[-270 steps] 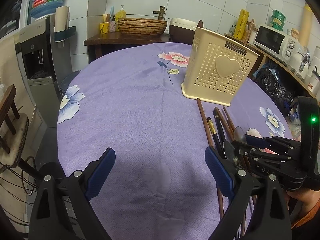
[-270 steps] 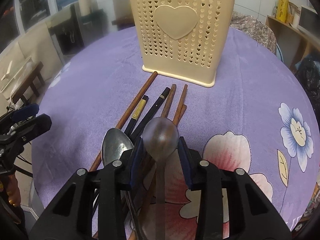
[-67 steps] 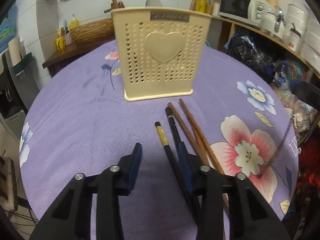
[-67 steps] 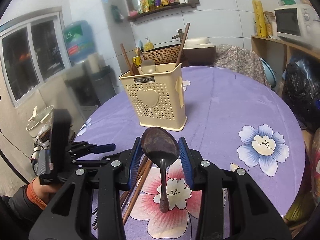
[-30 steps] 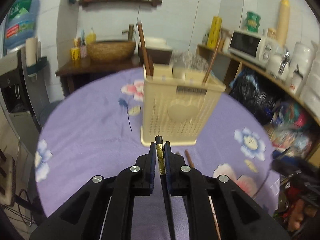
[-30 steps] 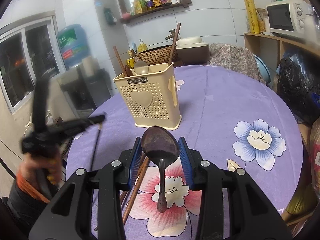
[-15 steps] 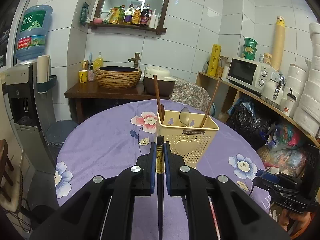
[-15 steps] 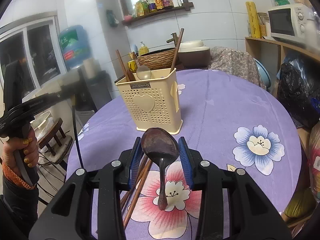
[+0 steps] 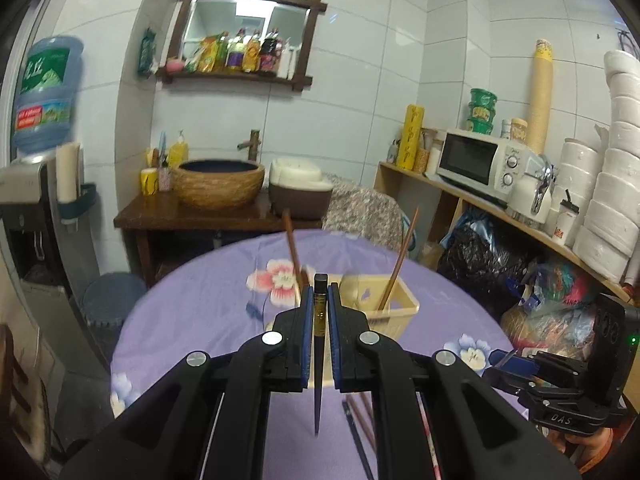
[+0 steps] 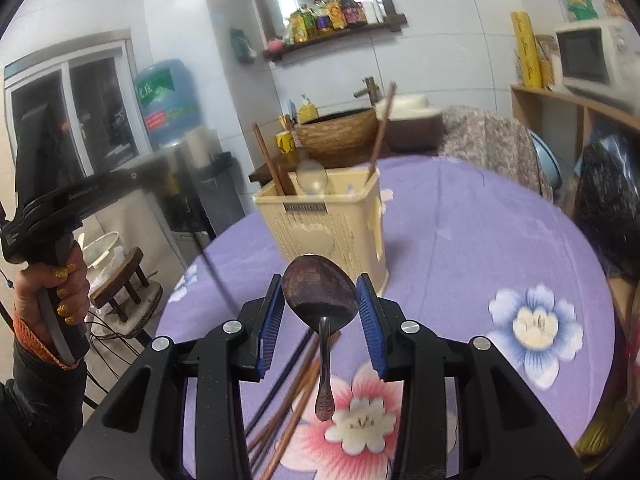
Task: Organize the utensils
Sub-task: 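Carry the metal spoon and black chopstick over the holder and drop them in with both tools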
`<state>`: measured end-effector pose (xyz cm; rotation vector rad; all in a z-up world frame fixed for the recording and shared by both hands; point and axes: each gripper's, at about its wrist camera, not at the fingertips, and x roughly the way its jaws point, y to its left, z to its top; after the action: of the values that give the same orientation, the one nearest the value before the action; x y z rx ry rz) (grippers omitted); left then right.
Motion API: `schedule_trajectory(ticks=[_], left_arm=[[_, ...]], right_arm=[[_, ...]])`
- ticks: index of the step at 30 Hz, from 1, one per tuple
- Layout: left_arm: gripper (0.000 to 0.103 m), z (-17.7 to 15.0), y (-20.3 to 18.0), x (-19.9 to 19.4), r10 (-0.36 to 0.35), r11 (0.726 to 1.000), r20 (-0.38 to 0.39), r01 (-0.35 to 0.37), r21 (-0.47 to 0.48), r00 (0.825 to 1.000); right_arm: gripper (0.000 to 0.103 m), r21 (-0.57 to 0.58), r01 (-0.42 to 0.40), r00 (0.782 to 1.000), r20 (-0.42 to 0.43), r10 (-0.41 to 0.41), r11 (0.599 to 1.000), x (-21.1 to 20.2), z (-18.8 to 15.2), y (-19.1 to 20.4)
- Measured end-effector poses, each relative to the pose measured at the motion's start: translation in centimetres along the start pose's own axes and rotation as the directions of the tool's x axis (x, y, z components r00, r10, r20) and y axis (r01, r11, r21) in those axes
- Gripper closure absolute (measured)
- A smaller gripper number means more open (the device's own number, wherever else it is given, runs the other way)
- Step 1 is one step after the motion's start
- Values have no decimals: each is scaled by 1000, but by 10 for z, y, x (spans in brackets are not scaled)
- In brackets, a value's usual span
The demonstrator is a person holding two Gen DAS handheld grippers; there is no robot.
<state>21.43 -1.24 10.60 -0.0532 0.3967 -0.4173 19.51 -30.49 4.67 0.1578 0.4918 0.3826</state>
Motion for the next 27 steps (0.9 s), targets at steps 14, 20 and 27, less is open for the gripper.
schedule_trajectory(ticks=[14,20,27], left_arm=[[95,138,-19,27,-22,1000,107,23,-12,994],[95,129,-15,50,14,1000,89,-13,-15,996],[95,92,-4,83,21,999,-1,-21,-42,1000]], right_arm=[[65,-85,14,976,218,5,996,17,166,29],[65,-92,59,980,196,-40,994,49,165,24],[65,-105,128,986,116,-116,986,98,116,10]])
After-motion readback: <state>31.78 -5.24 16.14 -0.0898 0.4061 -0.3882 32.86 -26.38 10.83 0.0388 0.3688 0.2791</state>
